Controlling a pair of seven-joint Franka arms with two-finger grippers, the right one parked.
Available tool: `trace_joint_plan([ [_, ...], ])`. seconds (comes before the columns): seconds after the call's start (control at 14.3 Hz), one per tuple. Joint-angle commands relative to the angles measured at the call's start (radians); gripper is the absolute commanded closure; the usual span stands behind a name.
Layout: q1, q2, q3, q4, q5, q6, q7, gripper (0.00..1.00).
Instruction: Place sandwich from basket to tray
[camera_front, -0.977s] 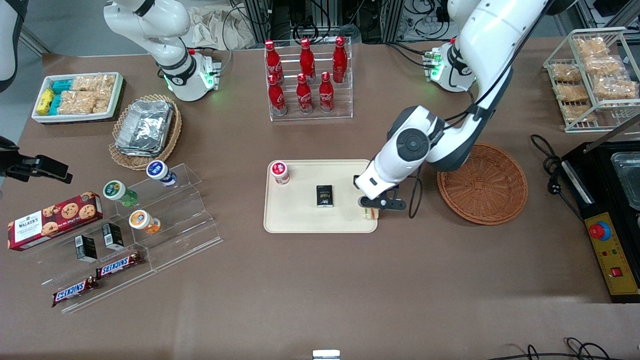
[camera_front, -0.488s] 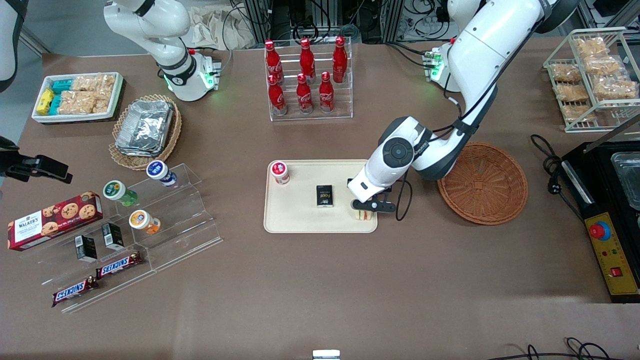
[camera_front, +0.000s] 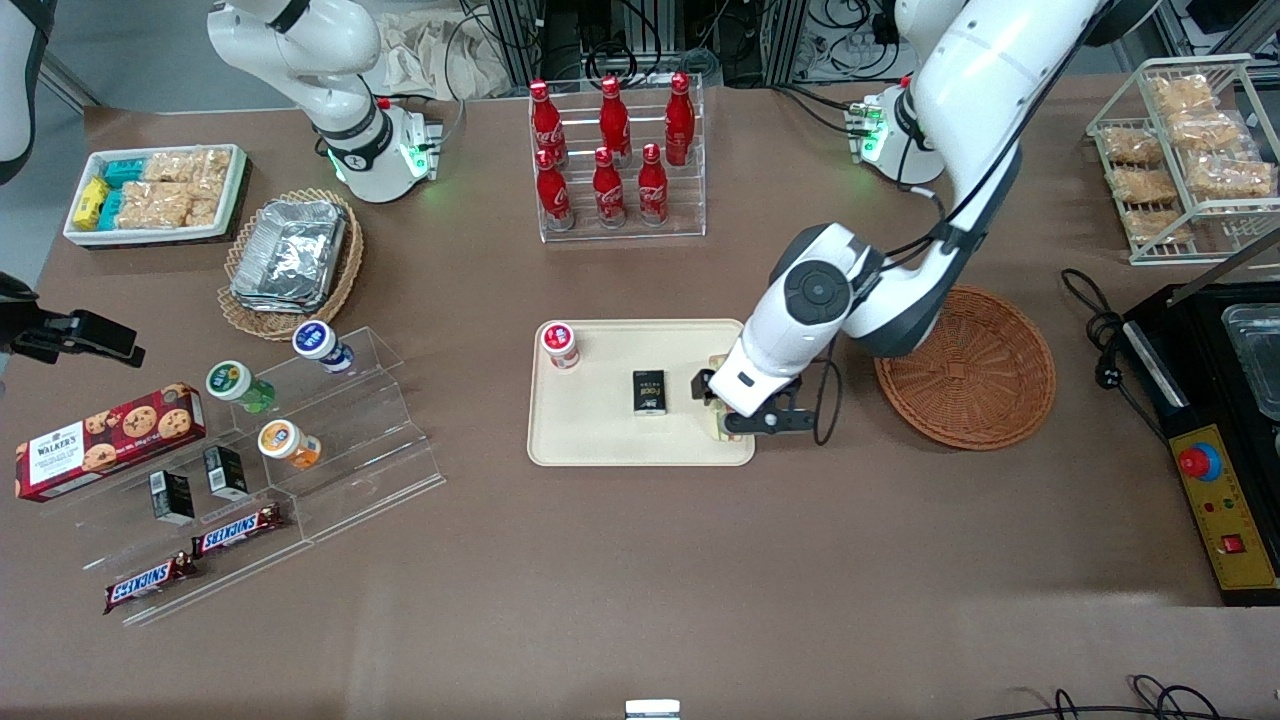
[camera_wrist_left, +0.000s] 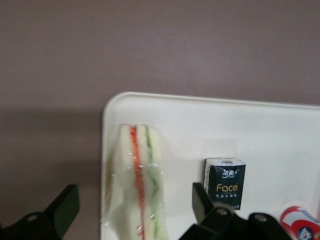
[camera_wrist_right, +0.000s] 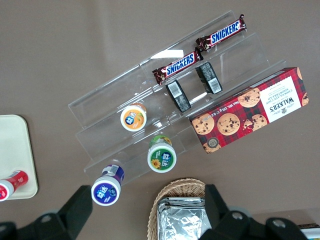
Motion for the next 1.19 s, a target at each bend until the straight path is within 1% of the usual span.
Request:
trace_joint_plan([
  [0.0,0.085,-0.123,-0.004,0.078,0.015,-0.243,-0.03,0.0],
  [0.07,0.112,-0.147,-0.004,0.115,0.011,-0.317,-0.028,0.0],
  [0.14,0.142,-0.18,-0.001,0.135,-0.003,-0.36,-0.027,0.0],
  [0.21,0.15,-0.221,0.016,0.139,-0.009,-0.389,-0.009,0.0],
  [0.28,0.141,-0.273,0.074,0.134,-0.023,-0.422,0.024,0.0],
  [0.35,0.136,-0.316,0.121,0.131,-0.059,-0.46,0.074,0.0],
  [0.42,0.133,-0.366,0.172,0.125,-0.098,-0.515,0.163,0.0],
  [0.49,0.127,-0.41,0.227,0.119,-0.118,-0.567,0.259,0.0],
  [0.56,0.106,-0.457,0.281,0.098,-0.126,-0.601,0.336,0.0],
  [0.7,0.064,-0.541,0.382,0.026,-0.127,-0.603,0.428,0.0],
  [0.77,0.06,-0.563,0.419,0.009,-0.127,-0.606,0.515,0.0],
  [0.91,0.06,-0.58,0.481,0.011,-0.126,-0.658,0.759,0.0],
  [0.98,0.06,-0.573,0.493,0.021,-0.117,-0.69,0.853,0.0],
  [1.12,0.063,-0.545,0.493,0.06,-0.104,-0.695,0.881,0.0],
])
